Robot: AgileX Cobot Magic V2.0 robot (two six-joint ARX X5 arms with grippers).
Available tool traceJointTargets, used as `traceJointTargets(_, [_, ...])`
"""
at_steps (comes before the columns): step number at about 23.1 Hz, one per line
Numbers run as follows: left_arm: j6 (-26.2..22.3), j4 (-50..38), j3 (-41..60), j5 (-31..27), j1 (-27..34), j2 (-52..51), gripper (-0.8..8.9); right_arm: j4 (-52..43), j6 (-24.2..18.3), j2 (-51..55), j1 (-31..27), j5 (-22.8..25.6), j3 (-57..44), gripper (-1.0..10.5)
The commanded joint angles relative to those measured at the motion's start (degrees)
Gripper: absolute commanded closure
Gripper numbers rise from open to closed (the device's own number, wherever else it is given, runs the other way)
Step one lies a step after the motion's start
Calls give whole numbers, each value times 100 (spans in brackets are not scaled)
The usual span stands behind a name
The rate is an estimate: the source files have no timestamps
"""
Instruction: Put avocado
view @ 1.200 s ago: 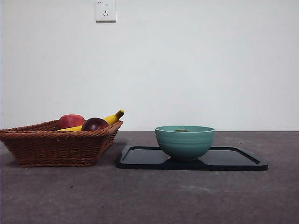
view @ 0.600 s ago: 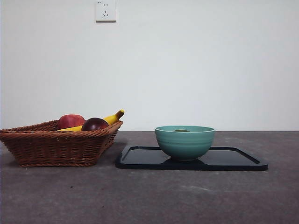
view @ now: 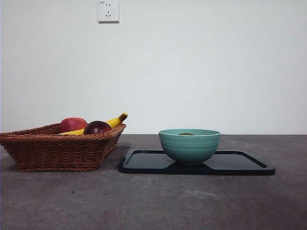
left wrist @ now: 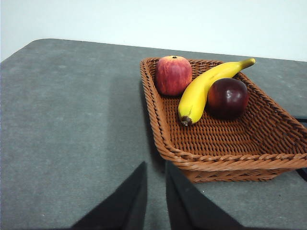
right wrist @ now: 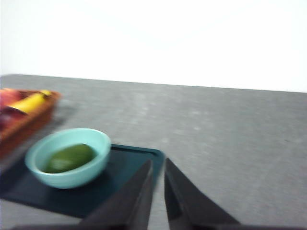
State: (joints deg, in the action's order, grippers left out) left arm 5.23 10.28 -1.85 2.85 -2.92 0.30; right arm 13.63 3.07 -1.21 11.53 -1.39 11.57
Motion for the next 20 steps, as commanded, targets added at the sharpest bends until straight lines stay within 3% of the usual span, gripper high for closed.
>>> traceJointTargets(1, [-68, 44, 118, -11, -15, -11, 753, -588, -188, 74, -280, -13, -450, 912])
traceJointTargets(9, [-68, 44, 118, -9, -15, -11, 753, -1143, -188, 74, -944, -7, -1091, 912])
traceJointTargets(16, [-68, 44, 118, -11, -15, -11, 753, -284, -247, 101, -1198, 114, -1097, 912])
traceJointTargets(20, [-68, 44, 118, -9, -15, -11, 753, -308, -313, 101, -1266, 166, -1097, 912])
